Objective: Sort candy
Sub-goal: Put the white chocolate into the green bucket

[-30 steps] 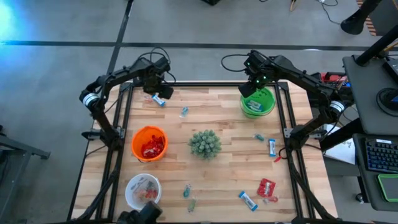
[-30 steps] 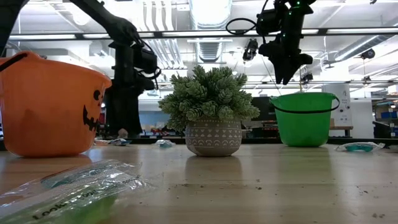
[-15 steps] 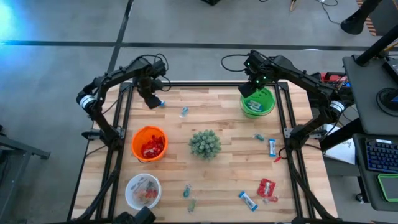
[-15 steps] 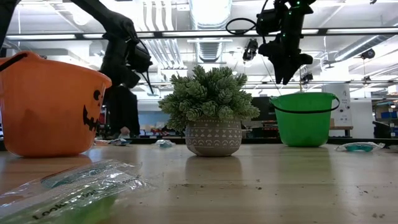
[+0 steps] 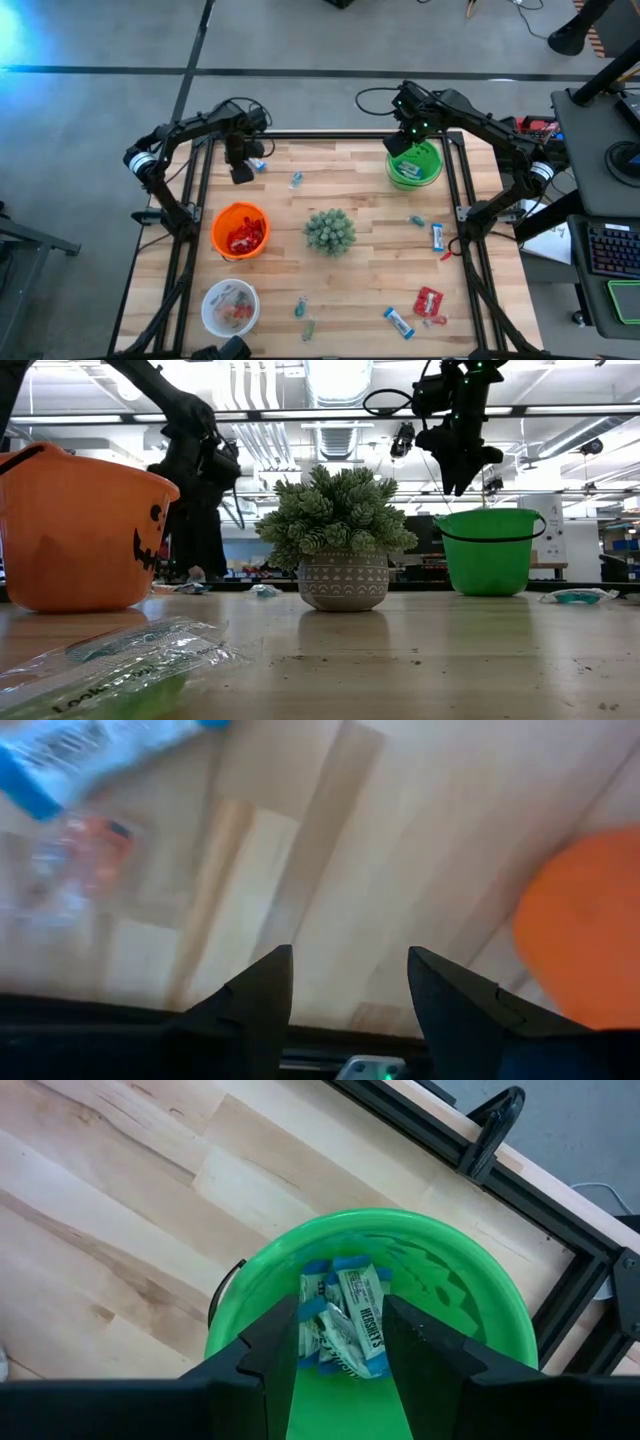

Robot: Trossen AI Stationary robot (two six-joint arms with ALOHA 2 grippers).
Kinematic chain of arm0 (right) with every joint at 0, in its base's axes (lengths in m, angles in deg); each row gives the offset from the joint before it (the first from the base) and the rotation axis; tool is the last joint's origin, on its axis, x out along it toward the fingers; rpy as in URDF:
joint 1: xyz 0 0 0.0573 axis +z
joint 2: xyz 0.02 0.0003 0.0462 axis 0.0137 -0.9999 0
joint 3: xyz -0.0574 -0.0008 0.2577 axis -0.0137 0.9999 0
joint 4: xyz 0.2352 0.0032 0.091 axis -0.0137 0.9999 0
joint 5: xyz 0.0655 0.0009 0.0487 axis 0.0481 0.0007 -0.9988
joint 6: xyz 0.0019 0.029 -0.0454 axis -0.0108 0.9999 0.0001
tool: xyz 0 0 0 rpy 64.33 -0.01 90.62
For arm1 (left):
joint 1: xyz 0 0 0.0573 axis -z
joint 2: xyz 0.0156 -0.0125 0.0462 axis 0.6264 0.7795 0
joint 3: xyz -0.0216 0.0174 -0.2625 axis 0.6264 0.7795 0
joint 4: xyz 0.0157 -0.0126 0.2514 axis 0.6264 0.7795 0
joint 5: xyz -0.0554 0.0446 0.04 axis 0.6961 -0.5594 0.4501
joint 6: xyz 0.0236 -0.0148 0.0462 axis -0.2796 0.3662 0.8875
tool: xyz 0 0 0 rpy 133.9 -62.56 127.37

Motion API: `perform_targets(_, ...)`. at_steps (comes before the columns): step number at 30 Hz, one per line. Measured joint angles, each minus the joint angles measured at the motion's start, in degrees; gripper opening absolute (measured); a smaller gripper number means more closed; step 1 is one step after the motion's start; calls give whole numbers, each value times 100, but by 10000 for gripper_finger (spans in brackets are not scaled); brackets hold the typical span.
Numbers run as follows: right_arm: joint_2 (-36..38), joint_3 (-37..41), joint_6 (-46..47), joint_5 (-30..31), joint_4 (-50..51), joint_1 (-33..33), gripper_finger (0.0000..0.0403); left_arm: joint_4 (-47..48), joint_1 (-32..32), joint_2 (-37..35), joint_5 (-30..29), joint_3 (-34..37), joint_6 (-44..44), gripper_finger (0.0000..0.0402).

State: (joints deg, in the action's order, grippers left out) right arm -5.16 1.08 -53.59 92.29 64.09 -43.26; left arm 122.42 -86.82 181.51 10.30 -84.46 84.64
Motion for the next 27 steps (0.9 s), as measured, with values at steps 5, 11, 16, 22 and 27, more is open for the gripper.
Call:
perform_targets(5,0,0,0,-4,0,0,137,-350,2,2,-18,353,-92,181)
perform_targets(11,0,0,-2,-4,0,0,137,-861,35,2,-5,337,-111,181)
perform_targets(16,0,0,0,-7,2,0,137,-1516,73,2,-43,315,-439,181)
perform_targets(22,0,0,-2,-10,7,0,137,-1748,66,2,-206,321,-1313,181)
perform_targets(27,0,0,-2,-10,15,0,137,-1588,74,2,-206,328,-1682,181)
